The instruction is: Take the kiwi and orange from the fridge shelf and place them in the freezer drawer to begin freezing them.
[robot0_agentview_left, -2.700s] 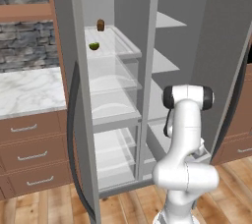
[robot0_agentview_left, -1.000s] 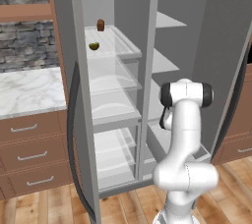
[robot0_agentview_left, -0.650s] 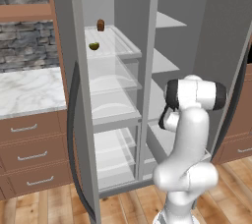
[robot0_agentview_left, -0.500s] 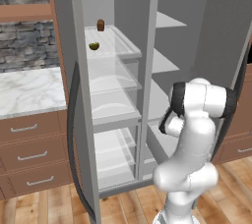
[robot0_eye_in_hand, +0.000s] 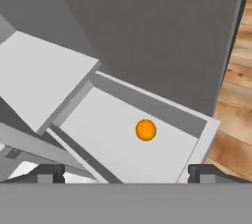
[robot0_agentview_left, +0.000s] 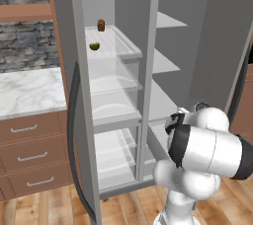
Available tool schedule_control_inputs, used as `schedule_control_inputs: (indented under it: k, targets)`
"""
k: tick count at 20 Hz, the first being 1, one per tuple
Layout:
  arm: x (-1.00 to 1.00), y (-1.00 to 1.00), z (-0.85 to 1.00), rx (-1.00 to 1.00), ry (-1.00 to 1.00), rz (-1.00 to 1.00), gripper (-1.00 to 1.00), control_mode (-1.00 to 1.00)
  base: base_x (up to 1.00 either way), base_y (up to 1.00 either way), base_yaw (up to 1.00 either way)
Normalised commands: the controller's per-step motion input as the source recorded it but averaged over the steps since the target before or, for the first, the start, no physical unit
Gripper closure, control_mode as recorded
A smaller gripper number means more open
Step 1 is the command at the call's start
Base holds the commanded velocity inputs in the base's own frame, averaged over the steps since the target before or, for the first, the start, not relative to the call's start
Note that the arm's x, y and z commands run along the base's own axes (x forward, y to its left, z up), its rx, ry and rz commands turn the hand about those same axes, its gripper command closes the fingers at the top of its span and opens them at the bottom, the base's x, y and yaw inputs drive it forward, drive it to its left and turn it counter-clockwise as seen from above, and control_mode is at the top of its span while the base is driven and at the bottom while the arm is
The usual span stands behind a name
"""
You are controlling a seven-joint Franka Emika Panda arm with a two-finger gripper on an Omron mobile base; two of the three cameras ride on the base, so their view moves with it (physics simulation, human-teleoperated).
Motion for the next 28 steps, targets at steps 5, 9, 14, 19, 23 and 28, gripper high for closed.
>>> schedule_control_inputs:
  k: [5,9,14,19,23,28]
  targets:
    - [-0.25,0.54,1.00,-0.08,0.00,0.05,-1.00,-1.00,0.00,0.00,0.00]
    - [-0.02,0.76,1.00,-0.02,0.01,0.17,-1.00,-1.00,0.00,0.00,0.00]
    - [0.00,0.87,1.00,0.00,0.11,0.30,-1.00,-1.00,0.00,0.00,0.00]
    - [-0.03,0.63,0.56,-0.01,0.13,0.19,-1.00,-1.00,0.00,0.00,0.00]
    - [-0.20,0.41,0.00,-0.10,-0.05,0.11,-1.00,-1.00,0.00,0.00,0.00]
    - [-0.27,0.23,0.00,-0.01,-0.03,0.24,-1.00,-1.00,0.00,0.00,0.00]
